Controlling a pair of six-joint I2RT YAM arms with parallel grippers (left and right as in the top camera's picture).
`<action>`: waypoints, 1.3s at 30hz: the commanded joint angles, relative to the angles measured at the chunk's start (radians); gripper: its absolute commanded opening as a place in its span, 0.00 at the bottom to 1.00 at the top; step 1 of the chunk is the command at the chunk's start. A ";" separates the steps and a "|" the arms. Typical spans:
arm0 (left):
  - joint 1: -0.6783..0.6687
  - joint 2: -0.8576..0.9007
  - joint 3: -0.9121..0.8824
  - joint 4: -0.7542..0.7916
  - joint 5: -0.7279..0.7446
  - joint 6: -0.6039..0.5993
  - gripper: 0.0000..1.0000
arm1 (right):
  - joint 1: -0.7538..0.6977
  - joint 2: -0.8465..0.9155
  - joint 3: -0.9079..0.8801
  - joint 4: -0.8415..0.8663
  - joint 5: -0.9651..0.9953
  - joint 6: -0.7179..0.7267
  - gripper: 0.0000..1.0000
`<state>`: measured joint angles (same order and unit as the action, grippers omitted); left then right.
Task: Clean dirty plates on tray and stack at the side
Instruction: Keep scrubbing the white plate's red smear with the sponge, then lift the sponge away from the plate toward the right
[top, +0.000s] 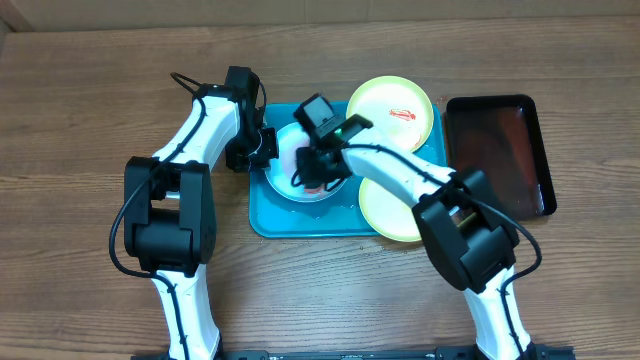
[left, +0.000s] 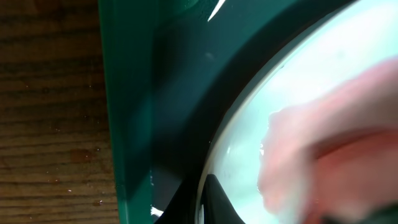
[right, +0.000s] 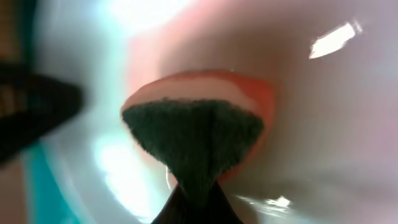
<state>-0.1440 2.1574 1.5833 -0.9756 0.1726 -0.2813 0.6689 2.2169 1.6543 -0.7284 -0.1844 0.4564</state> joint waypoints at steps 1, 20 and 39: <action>-0.009 0.028 -0.018 0.012 -0.015 -0.003 0.04 | 0.031 0.007 -0.014 0.061 -0.102 0.037 0.04; -0.009 0.029 -0.021 0.046 -0.015 -0.002 0.04 | -0.241 -0.257 0.019 -0.026 -0.154 0.002 0.04; -0.004 -0.273 -0.015 0.029 -0.269 0.061 0.04 | -0.483 -0.531 0.019 -0.190 -0.154 -0.020 0.04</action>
<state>-0.1440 1.9690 1.5612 -0.9394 0.0261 -0.2497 0.2047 1.7393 1.6512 -0.9199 -0.3332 0.4446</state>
